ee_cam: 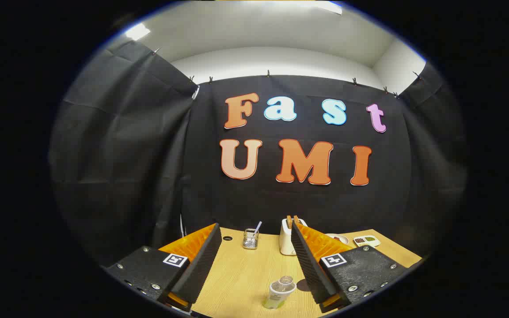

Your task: Take the bottle from table, then pour the juice into the cup, finally place the bottle on the coaster

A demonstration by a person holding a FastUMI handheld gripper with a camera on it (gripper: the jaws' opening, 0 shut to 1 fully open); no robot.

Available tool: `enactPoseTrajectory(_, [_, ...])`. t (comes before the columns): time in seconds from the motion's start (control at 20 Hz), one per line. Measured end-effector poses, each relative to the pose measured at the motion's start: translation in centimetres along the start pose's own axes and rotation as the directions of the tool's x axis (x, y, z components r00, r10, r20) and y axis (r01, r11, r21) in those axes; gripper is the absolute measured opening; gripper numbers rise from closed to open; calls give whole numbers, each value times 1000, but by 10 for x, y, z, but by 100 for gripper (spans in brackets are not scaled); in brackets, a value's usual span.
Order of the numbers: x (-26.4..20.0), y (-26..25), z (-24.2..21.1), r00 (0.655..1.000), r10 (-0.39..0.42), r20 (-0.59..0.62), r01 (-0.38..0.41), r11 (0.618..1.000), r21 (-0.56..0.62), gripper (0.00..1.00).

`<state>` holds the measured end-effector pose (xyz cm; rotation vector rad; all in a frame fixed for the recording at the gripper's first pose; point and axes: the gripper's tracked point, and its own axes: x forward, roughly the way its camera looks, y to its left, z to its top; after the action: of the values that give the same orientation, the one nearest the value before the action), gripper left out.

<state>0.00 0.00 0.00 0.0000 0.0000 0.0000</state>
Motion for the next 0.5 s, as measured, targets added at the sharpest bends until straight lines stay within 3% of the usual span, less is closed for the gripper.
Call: enactPoseTrajectory(0.5, [-3, -6, 4, 1000, -6, 10, 5, 1000, 10, 94])
